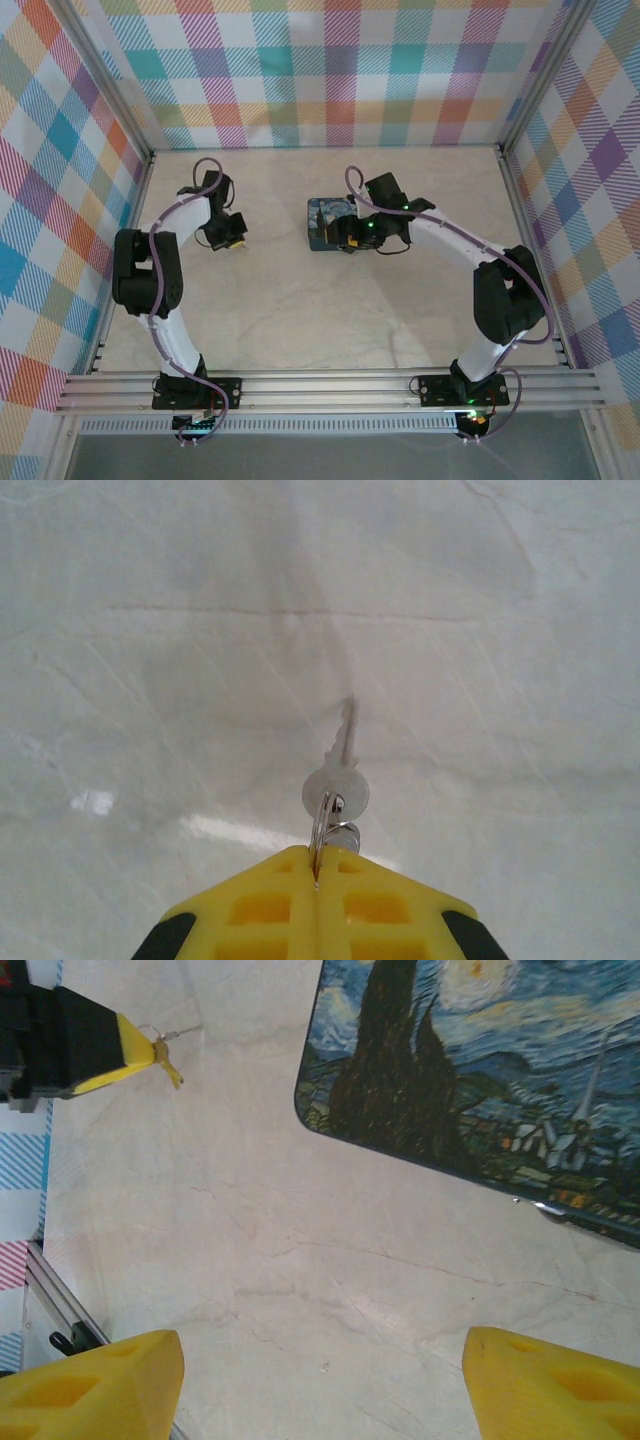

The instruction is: Unlock a padlock with a key

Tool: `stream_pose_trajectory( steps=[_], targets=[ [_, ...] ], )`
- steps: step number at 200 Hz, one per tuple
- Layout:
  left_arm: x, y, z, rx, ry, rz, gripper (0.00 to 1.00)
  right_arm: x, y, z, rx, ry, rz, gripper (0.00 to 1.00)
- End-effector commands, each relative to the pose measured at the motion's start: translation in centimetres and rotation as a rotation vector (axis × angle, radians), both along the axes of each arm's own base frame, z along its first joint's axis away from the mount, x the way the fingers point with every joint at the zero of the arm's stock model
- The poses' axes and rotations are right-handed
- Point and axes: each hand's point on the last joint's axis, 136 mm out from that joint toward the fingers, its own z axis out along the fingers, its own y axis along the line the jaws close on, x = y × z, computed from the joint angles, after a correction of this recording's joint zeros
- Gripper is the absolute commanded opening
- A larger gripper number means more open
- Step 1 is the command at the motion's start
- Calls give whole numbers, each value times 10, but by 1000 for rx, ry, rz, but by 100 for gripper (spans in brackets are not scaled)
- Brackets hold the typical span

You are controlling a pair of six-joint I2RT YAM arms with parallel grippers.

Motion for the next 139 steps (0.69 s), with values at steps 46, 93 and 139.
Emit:
stream_pose_trajectory(
  steps=[46,93,139],
  targets=[
    [-22,-47,67,-297,-88,38,0,-25,47,27,168,-44,142,70],
    [-33,-93,102,-439,-132,27,0,-32,100,43,359,-63,190,51],
    [-49,-132,117,-502,-135,-83,0,-23,110,37,367,-75,182,45]
  ],
)
